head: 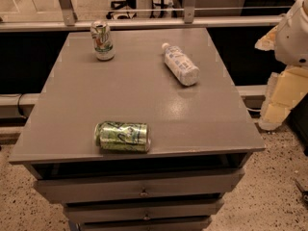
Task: Place green can upright
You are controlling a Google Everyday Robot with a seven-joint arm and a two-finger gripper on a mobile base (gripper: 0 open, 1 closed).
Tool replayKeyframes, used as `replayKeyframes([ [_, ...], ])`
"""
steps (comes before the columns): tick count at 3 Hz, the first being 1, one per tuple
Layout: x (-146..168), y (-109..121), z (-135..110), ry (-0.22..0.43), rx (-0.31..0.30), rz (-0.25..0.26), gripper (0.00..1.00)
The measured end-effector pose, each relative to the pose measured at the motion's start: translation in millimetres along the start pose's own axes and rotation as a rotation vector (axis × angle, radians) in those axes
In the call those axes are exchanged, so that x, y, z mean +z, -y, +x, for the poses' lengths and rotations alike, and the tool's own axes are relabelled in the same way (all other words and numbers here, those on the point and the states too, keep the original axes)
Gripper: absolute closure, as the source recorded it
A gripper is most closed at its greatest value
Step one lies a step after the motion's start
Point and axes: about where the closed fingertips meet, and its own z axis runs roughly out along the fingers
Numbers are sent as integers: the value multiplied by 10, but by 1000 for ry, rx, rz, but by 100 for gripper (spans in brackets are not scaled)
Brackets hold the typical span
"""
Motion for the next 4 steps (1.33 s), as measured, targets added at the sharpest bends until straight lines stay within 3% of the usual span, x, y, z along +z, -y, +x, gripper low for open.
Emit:
replayKeyframes([
  [2, -15, -5, -78, 27, -11, 0, 0],
  [3, 75, -175, -592, 95, -70, -40, 0],
  [4, 340, -670, -1514, 159, -157, -132, 0],
])
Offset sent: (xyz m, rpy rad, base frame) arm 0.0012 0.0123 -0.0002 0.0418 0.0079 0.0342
